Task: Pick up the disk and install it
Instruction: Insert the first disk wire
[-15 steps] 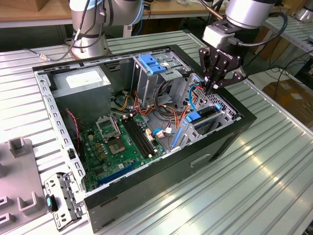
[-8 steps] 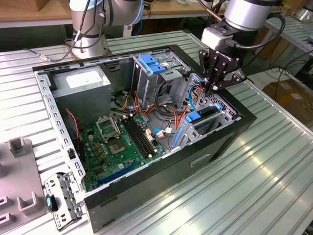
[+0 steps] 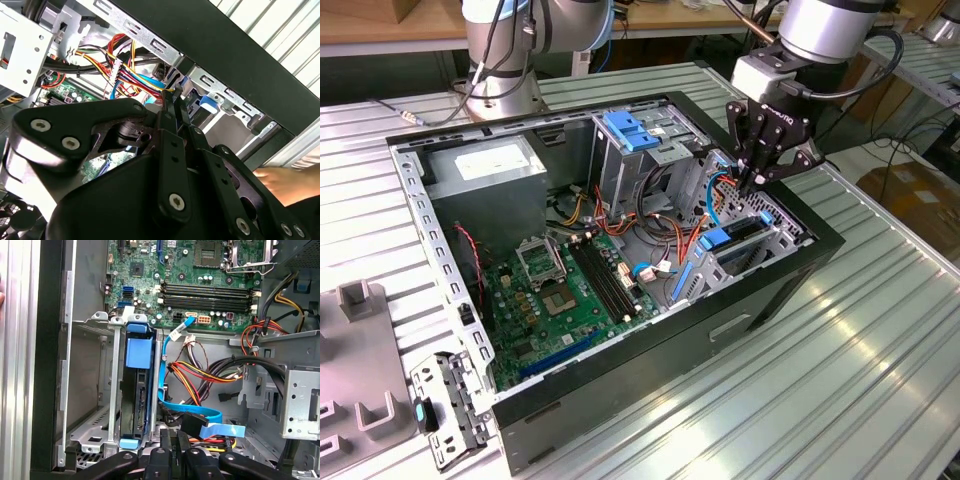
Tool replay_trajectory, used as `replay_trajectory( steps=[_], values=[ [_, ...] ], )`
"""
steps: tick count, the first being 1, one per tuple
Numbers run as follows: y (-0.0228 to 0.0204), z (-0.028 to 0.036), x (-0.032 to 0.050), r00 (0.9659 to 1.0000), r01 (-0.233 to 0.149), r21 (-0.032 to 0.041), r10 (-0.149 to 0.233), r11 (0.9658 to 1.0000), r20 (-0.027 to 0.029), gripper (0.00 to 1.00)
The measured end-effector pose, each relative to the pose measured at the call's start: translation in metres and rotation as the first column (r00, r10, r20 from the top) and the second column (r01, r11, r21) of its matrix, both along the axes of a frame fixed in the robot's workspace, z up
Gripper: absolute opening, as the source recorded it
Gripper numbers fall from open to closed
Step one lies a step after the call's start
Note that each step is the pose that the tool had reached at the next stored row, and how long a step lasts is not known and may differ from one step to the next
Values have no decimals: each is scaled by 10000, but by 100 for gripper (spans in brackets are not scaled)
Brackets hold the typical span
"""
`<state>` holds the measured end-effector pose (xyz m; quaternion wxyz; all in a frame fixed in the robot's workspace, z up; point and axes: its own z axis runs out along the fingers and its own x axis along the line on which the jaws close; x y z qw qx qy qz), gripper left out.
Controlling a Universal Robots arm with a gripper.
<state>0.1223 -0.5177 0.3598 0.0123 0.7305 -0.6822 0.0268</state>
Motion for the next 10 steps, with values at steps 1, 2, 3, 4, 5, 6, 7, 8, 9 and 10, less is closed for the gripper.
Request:
replay_trajectory(
  steps=[1, 2, 3, 4, 5, 6, 7, 8, 9, 10],
  values=[
    [0, 0, 0, 10000, 0, 0, 0, 10000, 0, 17],
    [0, 0, 0, 10000, 1, 1, -1, 10000, 0, 17],
    [0, 0, -1, 10000, 5, 1, -5, 10000, 0, 17],
    [0, -2, -8, 10000, 57, 2, -57, 10000, 0, 17],
    [0, -2, -10, 9999, 146, 1, -146, 9999, 1, 17],
    [0, -2, -14, 9998, 195, 1, -195, 9998, 0, 17],
    [0, -4, -19, 9997, 225, 1, -225, 9997, 0, 17],
    [-9, -5, -21, 9997, 226, 0, -226, 9997, 1, 17],
    [-20, -6, -21, 9997, 226, 0, -226, 9997, 1, 17],
    [-42, -8, -22, 9997, 226, 1, -226, 9997, 1, 17]
  ],
)
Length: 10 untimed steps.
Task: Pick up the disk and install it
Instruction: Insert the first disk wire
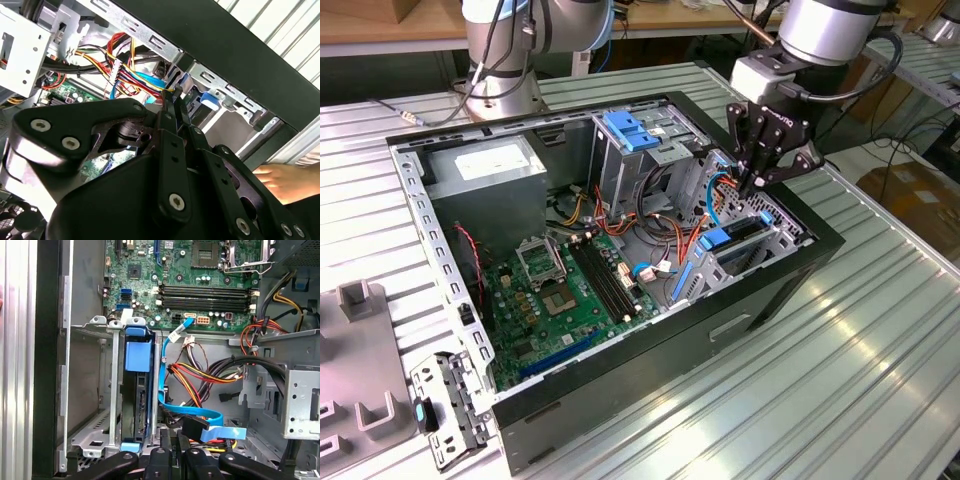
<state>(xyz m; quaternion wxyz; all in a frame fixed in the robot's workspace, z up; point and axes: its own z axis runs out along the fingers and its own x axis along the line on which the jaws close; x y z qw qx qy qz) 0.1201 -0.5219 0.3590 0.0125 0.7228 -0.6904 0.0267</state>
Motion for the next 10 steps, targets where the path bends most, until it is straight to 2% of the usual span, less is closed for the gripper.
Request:
replay_trajectory(
  steps=[1, 2, 3, 4, 5, 6, 7, 10],
  values=[
    [-35, 0, -1, 10000, 1, -1, -1, 10000, 2, 17],
    [-126, -5, -17, 10000, 1, 0, -1, 10000, 23, 17],
    [-137, -30, -93, 9999, 32, 2, -32, 10000, 109, 17],
    [-148, -52, -94, 9997, 225, -4, -225, 9997, 112, 17],
    [-154, -55, -104, 9997, 232, -5, -232, 9997, 112, 17],
    [-177, -55, -120, 9997, 224, -6, -224, 9997, 113, 17],
    [-229, -62, -135, 9997, 218, -4, -218, 9998, 113, 17],
    [-255, -74, -144, 9997, 226, -5, -226, 9997, 112, 17]
  ],
)
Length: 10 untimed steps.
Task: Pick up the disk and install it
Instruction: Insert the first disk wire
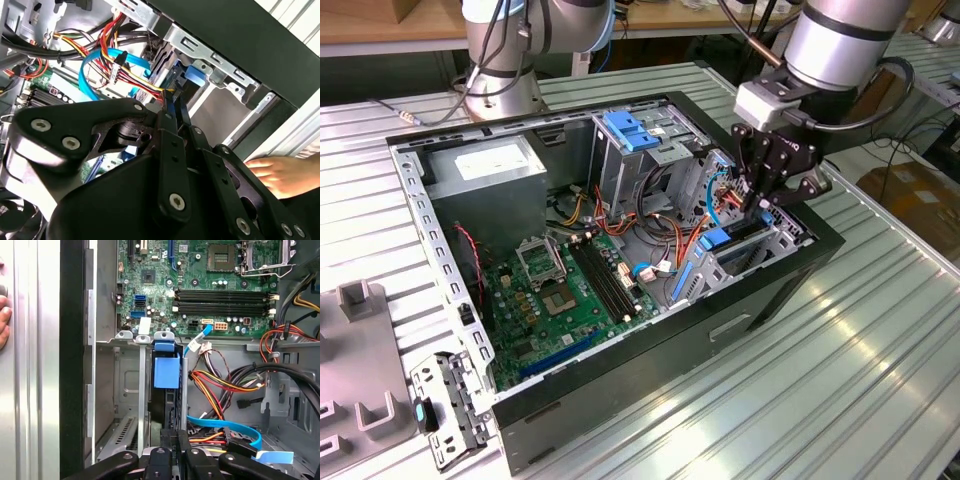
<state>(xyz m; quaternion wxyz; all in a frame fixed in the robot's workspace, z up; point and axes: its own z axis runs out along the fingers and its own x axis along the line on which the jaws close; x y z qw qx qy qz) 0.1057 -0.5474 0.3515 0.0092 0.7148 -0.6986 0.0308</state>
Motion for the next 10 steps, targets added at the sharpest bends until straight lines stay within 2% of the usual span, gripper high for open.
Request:
replay_trajectory(
  steps=[3, 4, 10],
  values=[
    [-9, -6, -3, 10000, -76, 1, 76, 10000, 1, 17],
    [-16, -12, -8, 9997, -244, -1, 244, 9997, 0, 17],
    [-16, -15, -8, 9997, -233, 0, 233, 9997, 1, 17]
  ],
)
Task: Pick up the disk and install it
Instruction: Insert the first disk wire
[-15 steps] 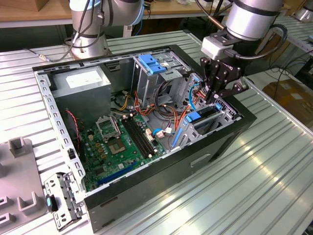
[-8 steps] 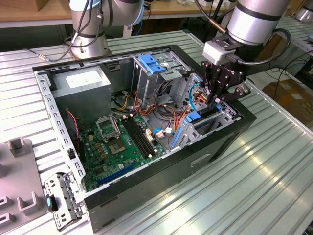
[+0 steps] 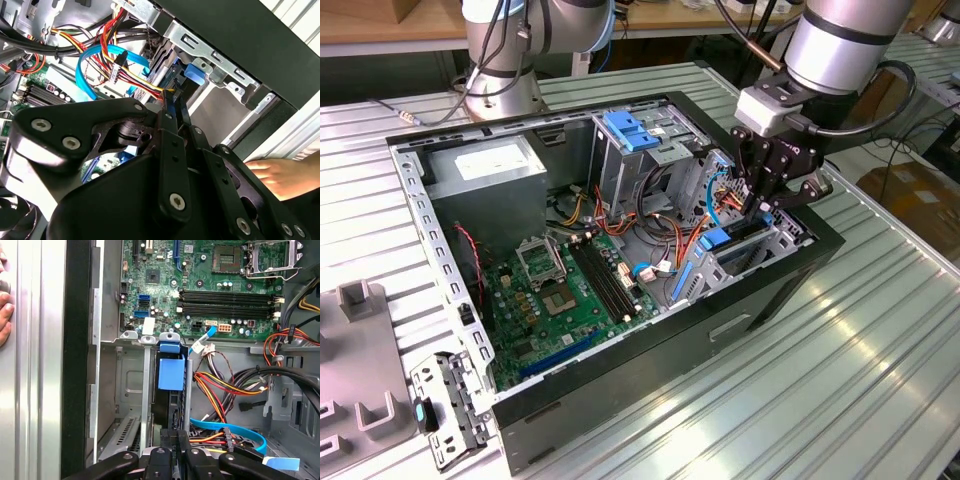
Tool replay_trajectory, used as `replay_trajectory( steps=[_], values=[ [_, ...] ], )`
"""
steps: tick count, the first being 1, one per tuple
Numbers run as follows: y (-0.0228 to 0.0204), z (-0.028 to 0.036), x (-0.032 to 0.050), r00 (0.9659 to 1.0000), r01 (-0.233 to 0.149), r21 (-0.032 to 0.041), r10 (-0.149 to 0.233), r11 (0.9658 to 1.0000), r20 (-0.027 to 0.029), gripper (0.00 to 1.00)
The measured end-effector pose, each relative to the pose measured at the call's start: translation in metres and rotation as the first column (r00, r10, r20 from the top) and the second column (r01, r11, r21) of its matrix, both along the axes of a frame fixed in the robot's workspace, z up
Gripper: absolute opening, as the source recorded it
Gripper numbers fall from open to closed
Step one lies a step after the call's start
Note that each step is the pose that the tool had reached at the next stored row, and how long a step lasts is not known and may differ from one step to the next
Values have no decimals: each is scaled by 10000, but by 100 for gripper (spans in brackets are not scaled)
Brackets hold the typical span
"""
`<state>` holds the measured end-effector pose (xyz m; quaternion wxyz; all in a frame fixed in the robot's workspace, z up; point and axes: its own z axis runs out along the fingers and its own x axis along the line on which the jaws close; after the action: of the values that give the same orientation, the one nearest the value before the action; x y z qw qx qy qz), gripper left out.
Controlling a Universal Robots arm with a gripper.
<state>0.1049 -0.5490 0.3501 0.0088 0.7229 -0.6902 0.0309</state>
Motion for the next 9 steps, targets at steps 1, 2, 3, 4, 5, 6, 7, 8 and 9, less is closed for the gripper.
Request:
replay_trajectory(
  steps=[1, 2, 3, 4, 5, 6, 7, 8, 9],
  values=[
    [0, 0, 0, 10000, 1, 0, -1, 10000, 0, 17],
    [0, 0, 0, 10000, 0, 0, 0, 10000, 0, 17],
    [0, -1, 0, 10000, 0, 1, 0, 10000, 0, 17],
    [0, 0, 0, 10000, 0, 0, 0, 10000, 0, 17],
    [0, -1, 0, 10000, 0, 1, 0, 10000, 0, 17],
    [0, -1, 0, 10000, 0, 0, 0, 10000, 0, 17],
    [2, -3, 0, 10000, 5, 4, -5, 10000, 0, 17],
    [9, -3, 0, 10000, 21, 3, -21, 10000, 0, 17],
    [17, -3, 0, 10000, 42, 1, -42, 10000, 0, 17]
  ],
)
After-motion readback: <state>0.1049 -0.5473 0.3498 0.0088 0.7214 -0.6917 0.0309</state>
